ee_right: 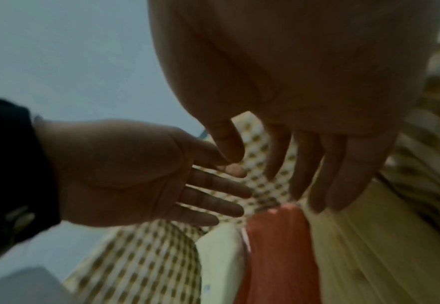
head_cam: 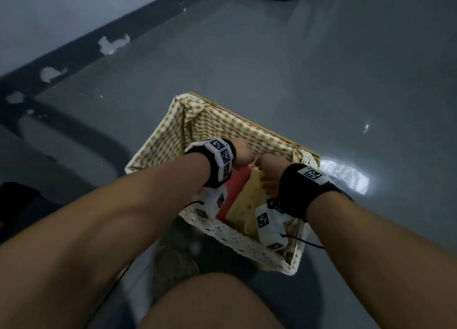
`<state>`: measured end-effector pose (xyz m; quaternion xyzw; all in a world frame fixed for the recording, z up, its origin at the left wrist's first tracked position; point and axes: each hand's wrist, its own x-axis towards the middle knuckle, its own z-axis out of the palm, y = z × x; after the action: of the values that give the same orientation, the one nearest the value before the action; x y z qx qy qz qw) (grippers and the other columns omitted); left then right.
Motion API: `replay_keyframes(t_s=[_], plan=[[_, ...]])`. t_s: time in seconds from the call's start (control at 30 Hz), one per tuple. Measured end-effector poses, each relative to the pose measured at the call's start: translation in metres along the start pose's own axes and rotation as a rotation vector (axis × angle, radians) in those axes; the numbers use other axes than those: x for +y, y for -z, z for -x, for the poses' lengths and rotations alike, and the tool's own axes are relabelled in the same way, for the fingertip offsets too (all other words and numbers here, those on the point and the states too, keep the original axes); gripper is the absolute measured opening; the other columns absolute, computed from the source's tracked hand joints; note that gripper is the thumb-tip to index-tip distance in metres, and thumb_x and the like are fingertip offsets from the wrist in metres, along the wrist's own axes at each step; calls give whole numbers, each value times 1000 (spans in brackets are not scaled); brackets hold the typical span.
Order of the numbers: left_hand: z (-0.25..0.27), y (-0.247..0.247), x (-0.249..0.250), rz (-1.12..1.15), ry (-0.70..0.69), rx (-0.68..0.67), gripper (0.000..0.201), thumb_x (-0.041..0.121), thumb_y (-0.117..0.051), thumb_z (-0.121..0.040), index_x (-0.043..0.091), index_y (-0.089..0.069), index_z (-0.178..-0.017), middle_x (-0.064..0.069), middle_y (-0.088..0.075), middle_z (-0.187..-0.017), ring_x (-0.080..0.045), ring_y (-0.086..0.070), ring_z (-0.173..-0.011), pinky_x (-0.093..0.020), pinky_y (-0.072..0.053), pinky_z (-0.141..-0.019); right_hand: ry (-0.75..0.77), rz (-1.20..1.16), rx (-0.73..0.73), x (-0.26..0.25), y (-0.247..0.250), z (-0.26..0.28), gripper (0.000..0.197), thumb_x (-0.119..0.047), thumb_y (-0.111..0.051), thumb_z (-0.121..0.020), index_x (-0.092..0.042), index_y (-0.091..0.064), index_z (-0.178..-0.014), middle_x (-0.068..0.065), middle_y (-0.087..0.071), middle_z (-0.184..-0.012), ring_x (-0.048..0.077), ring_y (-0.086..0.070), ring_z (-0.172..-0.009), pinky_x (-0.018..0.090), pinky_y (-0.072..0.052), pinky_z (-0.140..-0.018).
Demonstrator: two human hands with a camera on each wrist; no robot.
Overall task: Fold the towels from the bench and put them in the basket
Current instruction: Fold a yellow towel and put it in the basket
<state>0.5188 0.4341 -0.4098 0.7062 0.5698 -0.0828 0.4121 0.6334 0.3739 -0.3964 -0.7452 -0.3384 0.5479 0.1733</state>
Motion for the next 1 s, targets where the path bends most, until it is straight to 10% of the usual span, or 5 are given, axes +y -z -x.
replay_keyframes(t_s=[0.17, 0.4, 0.63, 0.87, 1.0], plan=[[86, 69, -15, 133, -81, 190, 22, 7, -52, -92, 3, -73, -99, -18, -73, -97, -20, -62, -70, -20, -45, -53, 215, 25, -104, -69, -31, 63, 19, -11, -47, -101, -13, -58, -85, 0, -63, -55, 6, -55, -33, 13, -41, -34], [266, 131, -109, 50, 4, 512, 23, 14, -54, -90, 16, -73, -104, -4, -77, -91, -19, -72, -86, -35, -57, -85, 601, 445, -413, -149, -135, 165, 23, -20, -51, -97, -9, -71, -97, 6, -74, -94, 20, -65, -79, 30, -46, -77], [436, 115, -245, -14, 287, 764, 25, 29, -62, -92, 21, -69, -115, 2, -71, -109, -19, -65, -99, -28, -49, -86, 877, 797, -684, -183, -284, 237, 14, -12, -57, -97, -9, -67, -107, 9, -67, -90, 17, -57, -68, 22, -46, -57], [533, 46, -369, 2, 755, 814, 49, 35, -60, -89, 20, -54, -135, -7, -61, -131, -27, -56, -119, -38, -47, -97, 1145, 991, -713, -176, -433, 288, 22, -26, -66, -91, -16, -72, -111, -2, -69, -92, 18, -65, -86, 29, -51, -74], [550, 17, -402, -107, 872, 889, 67, 54, -59, -81, 28, -45, -141, -8, -43, -149, -33, -31, -141, -49, -35, -113, 1247, 1189, -683, -154, -477, 294, 46, -36, -65, -90, -22, -59, -134, 1, -61, -132, 20, -59, -113, 32, -47, -98]])
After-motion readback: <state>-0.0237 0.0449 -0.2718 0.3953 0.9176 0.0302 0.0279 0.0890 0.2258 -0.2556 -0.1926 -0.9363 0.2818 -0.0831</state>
